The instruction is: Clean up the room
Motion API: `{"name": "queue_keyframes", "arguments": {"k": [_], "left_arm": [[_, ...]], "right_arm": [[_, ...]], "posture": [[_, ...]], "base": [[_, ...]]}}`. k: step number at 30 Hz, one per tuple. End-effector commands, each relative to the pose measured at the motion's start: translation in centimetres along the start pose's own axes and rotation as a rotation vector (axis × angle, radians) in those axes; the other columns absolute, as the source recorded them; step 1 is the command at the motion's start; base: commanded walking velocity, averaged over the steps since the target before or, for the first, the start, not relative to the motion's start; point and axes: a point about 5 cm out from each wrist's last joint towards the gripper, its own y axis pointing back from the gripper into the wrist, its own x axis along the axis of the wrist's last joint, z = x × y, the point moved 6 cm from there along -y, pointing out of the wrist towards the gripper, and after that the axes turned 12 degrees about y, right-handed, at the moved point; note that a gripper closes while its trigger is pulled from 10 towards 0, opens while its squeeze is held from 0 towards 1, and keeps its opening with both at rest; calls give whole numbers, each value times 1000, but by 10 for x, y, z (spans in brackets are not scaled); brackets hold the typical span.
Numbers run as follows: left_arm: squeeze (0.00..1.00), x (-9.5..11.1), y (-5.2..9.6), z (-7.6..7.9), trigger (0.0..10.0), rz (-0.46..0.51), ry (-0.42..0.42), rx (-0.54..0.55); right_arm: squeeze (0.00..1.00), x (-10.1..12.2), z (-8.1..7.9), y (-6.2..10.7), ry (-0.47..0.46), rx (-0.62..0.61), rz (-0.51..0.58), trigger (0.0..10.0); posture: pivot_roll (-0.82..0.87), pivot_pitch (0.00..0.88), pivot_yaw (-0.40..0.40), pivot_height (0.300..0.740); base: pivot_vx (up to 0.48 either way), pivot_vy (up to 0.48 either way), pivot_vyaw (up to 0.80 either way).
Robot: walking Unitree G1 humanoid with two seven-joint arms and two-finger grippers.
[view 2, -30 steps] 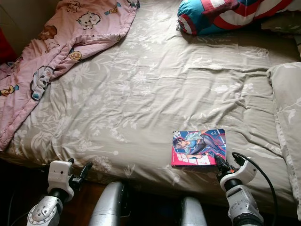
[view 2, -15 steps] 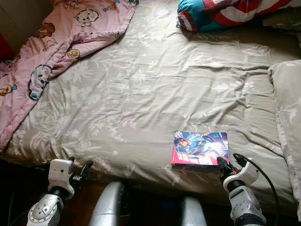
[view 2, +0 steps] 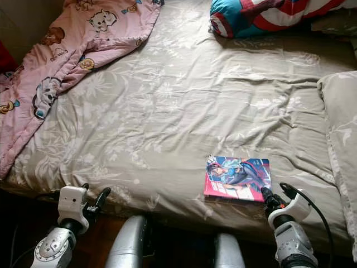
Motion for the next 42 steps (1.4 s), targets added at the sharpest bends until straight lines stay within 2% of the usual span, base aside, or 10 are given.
{"name": "queue_keyframes", "arguments": {"k": [1, 7, 13, 14, 18, 21, 26, 31, 35, 42], "left_arm": [[0, -15, 7, -6, 10000, -51, -17, 16], [0, -15, 6, -5, 10000, -49, -9, 20], [0, -21, 3, -2, 10000, -56, 9, 32], [0, -24, 2, -3, 10000, -59, 22, 45], [0, -26, 1, -6, 10000, -61, 60, 70], [0, -32, -1, -8, 10000, -81, 114, 92], [0, -47, 1, -10, 10000, -126, 161, 114], [0, -73, 5, -11, 10000, -216, 169, 132], [0, -92, 10, -14, 10000, -290, 172, 148], [0, -122, 22, -23, 10000, -431, 178, 198]], "right_arm": [[0, -13, 8, 5, -26, -35, -30, 10000], [0, -24, 1, 7, 7, -1, -53, 10000], [0, -35, -5, 9, 111, 6, -65, 10000], [0, -37, -13, 9, 174, 16, -49, 10000], [0, -49, -31, 8, 225, 69, -71, 10000], [0, -57, -49, 11, 378, 113, -49, 10000], [0, -57, -56, 11, 330, 98, -11, 10000], [0, -81, -66, 15, 401, 143, -94, 10000], [0, -98, -65, 21, 443, 166, -162, 10000], [0, -120, -40, 31, 406, 74, -287, 10000]], "posture": [[99, 292, 93, 646], [91, 287, 82, 646], [76, 268, 60, 646], [69, 264, 55, 646], [67, 257, 45, 646], [65, 242, 24, 646], [53, 225, 10, 646], [67, 197, 1, 646], [71, 188, -3, 655], [51, 148, -6, 685]], "base": [[0, 0, 0], [0, 0, 0], [0, 0, 0], [0, 0, 0], [0, 0, 0], [0, 0, 0], [0, 0, 0], [0, 0, 0], [0, 0, 0], [0, 0, 0]]}}
